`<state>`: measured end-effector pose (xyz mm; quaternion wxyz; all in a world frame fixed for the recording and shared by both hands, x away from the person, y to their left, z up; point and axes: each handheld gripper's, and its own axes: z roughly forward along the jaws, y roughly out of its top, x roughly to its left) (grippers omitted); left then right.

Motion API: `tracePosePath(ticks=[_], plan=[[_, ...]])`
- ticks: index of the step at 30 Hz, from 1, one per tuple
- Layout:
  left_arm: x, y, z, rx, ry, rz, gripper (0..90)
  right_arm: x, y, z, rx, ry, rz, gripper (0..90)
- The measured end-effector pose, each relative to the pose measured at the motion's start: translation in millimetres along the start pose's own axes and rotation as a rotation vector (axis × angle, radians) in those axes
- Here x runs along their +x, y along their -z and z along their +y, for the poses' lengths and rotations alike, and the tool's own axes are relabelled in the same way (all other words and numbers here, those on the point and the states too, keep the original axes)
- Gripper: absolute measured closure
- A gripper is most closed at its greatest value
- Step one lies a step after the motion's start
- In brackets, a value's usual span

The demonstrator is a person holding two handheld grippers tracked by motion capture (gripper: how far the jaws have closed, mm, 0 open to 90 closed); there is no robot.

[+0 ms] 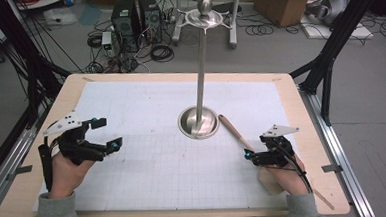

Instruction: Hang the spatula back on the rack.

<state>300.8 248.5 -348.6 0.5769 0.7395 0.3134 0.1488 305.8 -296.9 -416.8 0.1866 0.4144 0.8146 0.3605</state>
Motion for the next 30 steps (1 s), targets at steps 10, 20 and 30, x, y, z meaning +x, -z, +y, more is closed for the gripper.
tracePosePath(ticks=[10,20,30], plan=[[0.3,0.3,-1.3,0.006,0.001,0.004,1.7,-0.1,-9.6,1.2,0.033,0.031,0.021,20.0],[0.6,2.1,-2.1,0.005,0.001,0.010,1.7,-4.1,-17.3,1.0,0.072,0.010,0.032,26.2],[0.3,1.0,-2.4,0.007,0.002,0.010,1.7,-2.2,-22.2,2.6,0.124,0.022,0.029,36.2]])
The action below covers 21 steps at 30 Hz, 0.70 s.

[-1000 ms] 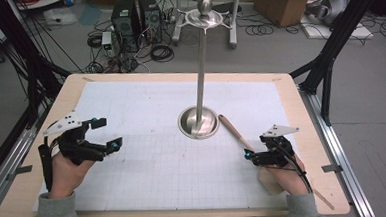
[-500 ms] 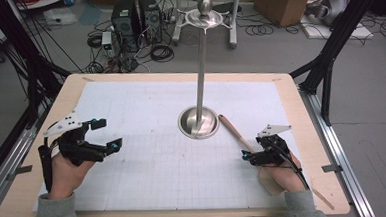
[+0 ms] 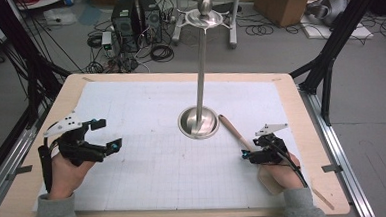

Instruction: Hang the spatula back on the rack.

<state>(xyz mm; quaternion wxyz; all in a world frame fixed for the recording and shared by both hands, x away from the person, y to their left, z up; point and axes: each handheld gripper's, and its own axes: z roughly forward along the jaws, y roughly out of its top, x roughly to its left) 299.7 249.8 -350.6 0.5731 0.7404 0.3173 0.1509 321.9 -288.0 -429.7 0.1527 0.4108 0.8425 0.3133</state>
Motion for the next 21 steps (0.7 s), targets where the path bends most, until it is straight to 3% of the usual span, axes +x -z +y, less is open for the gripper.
tracePosePath(ticks=[21], plan=[[-0.1,-1.0,-0.4,0.006,0.000,0.003,1.7,1.0,-4.5,1.4,0.047,-0.023,-0.029,55.8]])
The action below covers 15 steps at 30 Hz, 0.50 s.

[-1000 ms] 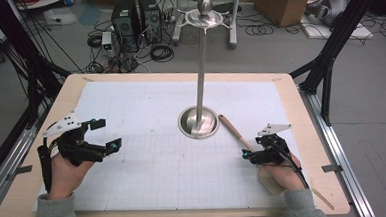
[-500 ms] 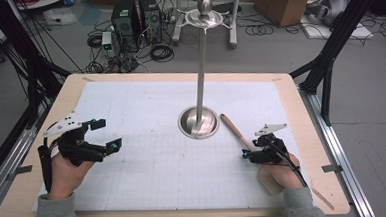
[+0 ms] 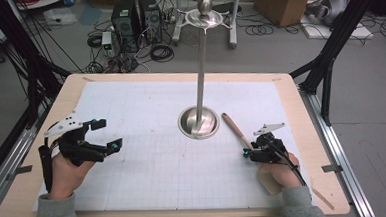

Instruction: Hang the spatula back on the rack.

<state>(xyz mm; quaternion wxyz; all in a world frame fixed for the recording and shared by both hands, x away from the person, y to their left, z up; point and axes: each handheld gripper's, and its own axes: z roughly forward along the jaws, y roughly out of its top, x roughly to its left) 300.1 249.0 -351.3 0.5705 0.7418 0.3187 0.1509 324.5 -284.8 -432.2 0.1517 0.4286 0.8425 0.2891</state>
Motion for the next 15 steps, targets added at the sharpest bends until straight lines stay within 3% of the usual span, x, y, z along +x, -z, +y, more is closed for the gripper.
tracePosePath(ticks=[12,15], plan=[[0.3,2.3,0.3,-0.003,-0.001,0.004,1.7,3.2,0.4,0.5,0.007,0.010,-0.022,68.9],[0.2,2.4,0.2,-0.003,-0.001,0.005,1.7,3.7,0.5,0.9,0.006,0.011,-0.010,74.2]])
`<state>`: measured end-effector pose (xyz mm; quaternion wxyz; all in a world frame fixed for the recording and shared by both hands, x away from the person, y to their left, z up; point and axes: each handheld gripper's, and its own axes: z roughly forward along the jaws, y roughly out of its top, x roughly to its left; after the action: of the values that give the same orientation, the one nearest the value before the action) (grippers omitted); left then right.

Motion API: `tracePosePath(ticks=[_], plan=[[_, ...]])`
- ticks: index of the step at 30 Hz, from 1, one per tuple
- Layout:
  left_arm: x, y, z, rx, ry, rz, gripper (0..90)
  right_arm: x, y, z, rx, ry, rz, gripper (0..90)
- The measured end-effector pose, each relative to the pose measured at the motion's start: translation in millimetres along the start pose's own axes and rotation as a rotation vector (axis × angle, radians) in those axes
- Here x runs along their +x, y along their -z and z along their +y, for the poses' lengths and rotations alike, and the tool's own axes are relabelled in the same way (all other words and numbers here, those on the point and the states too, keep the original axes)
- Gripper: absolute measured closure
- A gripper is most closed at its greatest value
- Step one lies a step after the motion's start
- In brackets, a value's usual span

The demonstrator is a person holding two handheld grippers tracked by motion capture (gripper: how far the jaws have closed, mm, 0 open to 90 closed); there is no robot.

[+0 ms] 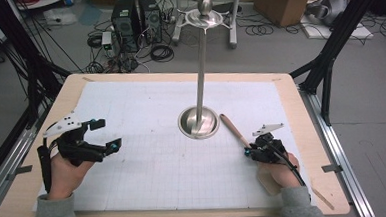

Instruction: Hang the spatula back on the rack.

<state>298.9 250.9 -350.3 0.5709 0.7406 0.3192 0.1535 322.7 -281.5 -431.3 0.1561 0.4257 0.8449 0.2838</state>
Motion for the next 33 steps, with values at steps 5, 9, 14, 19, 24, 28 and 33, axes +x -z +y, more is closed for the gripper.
tracePosePath(ticks=[5,9,14,19,24,28,33], plan=[[0.1,0.2,-0.1,-0.003,0.002,0.001,1.7,0.6,0.4,0.2,0.003,-0.014,-0.004,75.1],[0.5,0.2,-0.3,-0.002,0.001,0.001,1.7,0.4,1.3,0.1,-0.004,-0.020,0.000,77.9],[0.7,0.2,-0.6,0.000,0.002,0.001,1.7,0.3,4.9,-0.4,-0.017,-0.013,0.002,78.4],[0.6,0.4,-0.6,-0.002,0.003,0.001,1.7,0.1,7.0,-0.9,-0.023,-0.012,0.011,78.5],[0.8,0.6,-0.6,-0.002,0.004,0.002,1.7,-0.7,11.0,-1.5,-0.042,-0.019,0.028,78.6],[0.7,0.4,-0.6,-0.002,0.002,0.002,1.7,-1.6,14.6,-1.5,-0.058,-0.025,0.029,78.7],[0.7,0.4,-0.6,-0.001,0.002,0.003,1.7,-0.2,21.8,0.7,-0.094,-0.018,0.034,78.7]])
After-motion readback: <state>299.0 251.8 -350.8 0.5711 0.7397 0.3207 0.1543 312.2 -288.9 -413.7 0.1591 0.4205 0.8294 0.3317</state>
